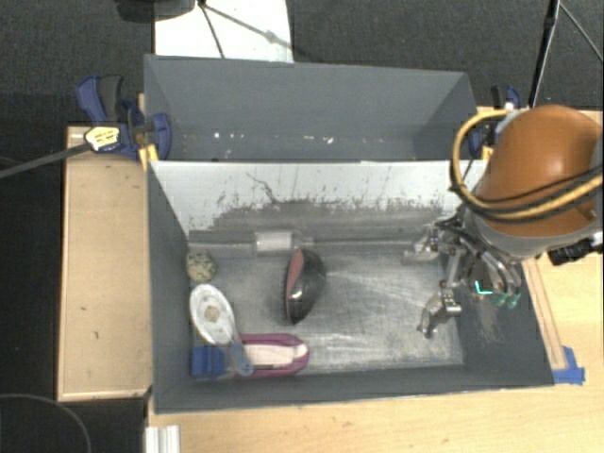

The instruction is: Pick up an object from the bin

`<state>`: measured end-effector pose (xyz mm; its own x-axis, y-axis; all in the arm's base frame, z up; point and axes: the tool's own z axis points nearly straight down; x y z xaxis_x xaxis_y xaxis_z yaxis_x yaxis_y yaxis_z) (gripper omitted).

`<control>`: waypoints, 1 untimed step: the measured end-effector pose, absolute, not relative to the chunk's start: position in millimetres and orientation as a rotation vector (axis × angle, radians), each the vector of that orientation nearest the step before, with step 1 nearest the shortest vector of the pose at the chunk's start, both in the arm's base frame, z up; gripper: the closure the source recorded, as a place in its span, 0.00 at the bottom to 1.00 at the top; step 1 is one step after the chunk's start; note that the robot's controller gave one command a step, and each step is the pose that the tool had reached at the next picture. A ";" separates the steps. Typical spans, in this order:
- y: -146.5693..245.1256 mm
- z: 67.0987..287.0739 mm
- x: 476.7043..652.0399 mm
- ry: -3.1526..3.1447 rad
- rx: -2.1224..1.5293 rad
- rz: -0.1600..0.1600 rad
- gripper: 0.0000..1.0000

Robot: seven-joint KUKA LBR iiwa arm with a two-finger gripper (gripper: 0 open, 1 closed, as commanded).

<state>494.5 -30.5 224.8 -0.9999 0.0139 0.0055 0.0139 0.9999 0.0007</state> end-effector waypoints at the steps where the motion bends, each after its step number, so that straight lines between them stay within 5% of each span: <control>1: 39.6 71.1 586.9 -3.143 0.217 -0.001 0.00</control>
Offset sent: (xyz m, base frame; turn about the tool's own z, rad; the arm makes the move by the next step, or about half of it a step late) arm 0.0886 0.0688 -0.1548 -0.1450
